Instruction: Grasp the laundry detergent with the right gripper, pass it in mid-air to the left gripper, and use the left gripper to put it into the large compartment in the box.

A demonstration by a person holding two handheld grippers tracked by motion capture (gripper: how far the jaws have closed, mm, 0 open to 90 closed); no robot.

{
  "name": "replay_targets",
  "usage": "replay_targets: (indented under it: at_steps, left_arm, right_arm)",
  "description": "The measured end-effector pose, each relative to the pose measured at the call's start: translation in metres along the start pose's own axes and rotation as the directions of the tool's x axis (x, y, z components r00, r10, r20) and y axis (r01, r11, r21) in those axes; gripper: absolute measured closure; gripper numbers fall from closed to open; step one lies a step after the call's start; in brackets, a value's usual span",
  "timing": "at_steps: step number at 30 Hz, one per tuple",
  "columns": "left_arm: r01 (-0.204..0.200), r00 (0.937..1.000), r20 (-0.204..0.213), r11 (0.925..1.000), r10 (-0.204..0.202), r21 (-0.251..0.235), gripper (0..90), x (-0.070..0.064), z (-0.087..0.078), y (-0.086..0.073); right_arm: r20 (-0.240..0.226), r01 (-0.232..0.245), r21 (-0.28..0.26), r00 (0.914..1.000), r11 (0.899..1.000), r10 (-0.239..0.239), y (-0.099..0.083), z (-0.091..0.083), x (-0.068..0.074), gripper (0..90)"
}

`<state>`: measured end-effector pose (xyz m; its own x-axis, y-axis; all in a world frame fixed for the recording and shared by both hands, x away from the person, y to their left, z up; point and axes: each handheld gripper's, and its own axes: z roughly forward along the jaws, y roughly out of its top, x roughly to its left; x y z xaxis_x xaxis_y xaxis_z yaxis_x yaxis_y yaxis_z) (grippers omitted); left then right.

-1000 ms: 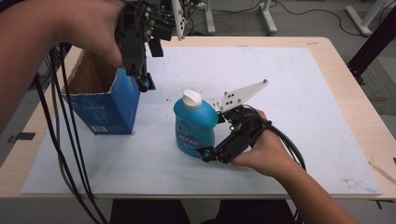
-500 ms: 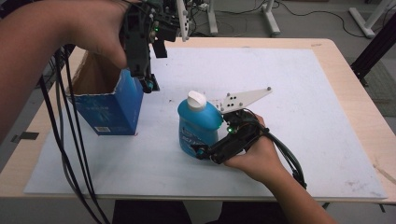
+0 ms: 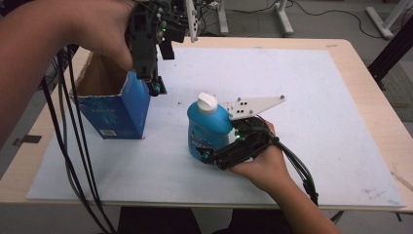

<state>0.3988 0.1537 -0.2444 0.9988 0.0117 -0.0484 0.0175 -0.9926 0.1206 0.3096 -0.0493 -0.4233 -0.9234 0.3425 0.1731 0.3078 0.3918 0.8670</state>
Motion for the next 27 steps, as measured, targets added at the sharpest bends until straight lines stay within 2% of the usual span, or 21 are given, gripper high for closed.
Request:
replay_targets:
  at_steps: [2, 6, 14, 22, 27]
  left_arm:
    - [-0.002, 1.0, -0.002, 1.0, 0.002, 0.0, 1.8, 0.0, 0.0, 0.0001]
    - [0.002, 1.0, 0.002, 1.0, -0.002, 0.001, 1.8, 0.0, 0.0002, -0.0003]
    - [0.005, 1.0, 0.0, 1.0, -0.005, 0.007, 1.8, 0.0011, 0.0014, -0.0006]
    - [0.007, 1.0, 0.001, 0.9999, -0.007, 0.013, 1.8, 0.002, 0.0029, -0.0006]
    - [0.009, 0.9999, 0.005, 0.9999, -0.009, 0.014, 1.8, 0.0023, 0.0044, -0.0002]
  right_arm:
    - [0.0, 0.005, -0.008, 1.0, 1.0, -0.005, -0.0005, 0.0001, 0.0003, 13.0]
    - [0.01, 0.009, -0.017, 0.9999, 1.0, -0.009, -0.0009, 0.0008, 0.0006, 13.2]
    - [0.009, 0.03, -0.022, 0.9995, 0.999, -0.029, -0.0017, 0.0006, 0.0014, 24.2]
    - [0.023, 0.047, -0.029, 0.9987, 0.999, -0.046, -0.0015, 0.0006, 0.0034, 26.2]
    - [0.014, 0.045, -0.034, 0.9989, 0.998, -0.044, -0.0022, 0.0017, 0.0037, 27.4]
